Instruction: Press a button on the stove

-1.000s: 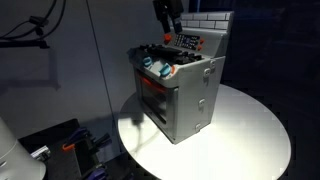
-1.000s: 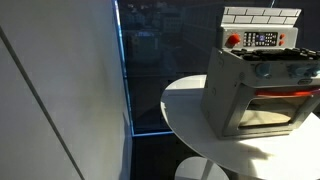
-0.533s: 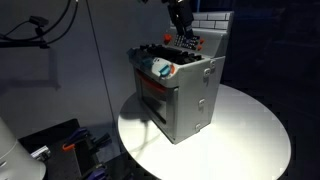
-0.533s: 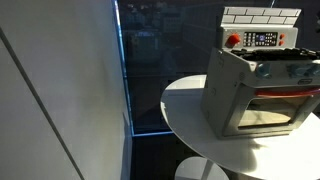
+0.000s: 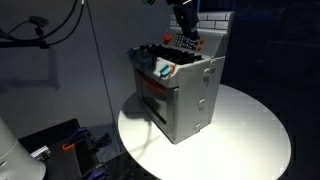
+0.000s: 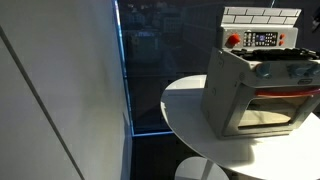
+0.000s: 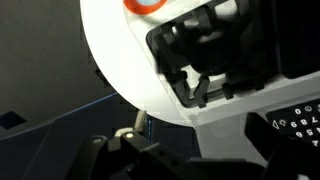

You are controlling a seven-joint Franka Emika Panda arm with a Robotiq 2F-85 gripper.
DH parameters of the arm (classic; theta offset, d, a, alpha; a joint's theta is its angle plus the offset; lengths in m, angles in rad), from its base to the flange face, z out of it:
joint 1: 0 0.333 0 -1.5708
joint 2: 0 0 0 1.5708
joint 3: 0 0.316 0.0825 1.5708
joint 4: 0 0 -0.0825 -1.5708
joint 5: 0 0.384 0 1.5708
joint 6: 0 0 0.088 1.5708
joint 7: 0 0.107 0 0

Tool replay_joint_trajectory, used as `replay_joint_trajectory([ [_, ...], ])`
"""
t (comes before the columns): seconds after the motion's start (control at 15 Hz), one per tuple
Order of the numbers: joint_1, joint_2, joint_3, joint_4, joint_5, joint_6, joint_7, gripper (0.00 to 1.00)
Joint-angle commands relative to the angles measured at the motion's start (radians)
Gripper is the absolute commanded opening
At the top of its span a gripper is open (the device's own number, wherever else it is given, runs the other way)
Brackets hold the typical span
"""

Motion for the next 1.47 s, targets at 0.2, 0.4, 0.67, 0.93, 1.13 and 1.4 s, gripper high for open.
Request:
replay_joint_trajectory([
  [0.2, 0.007, 0.016, -0.009, 0.026, 0.005, -0.014, 0.007, 1.0],
  [0.4, 0.008, 0.044, -0.011, 0.052, 0.018, -0.019, 0.012, 1.0],
  [0.67, 0.014, 0.094, -0.017, 0.096, 0.029, -0.024, 0.018, 1.0],
  [0.93, 0.025, 0.138, -0.025, 0.141, 0.06, -0.032, 0.006, 1.0],
  [1.13, 0.037, 0.164, -0.031, 0.168, 0.087, -0.041, -0.003, 1.0],
  [1.4, 0.049, 0.191, -0.039, 0.197, 0.105, -0.045, 0.0, 1.0],
])
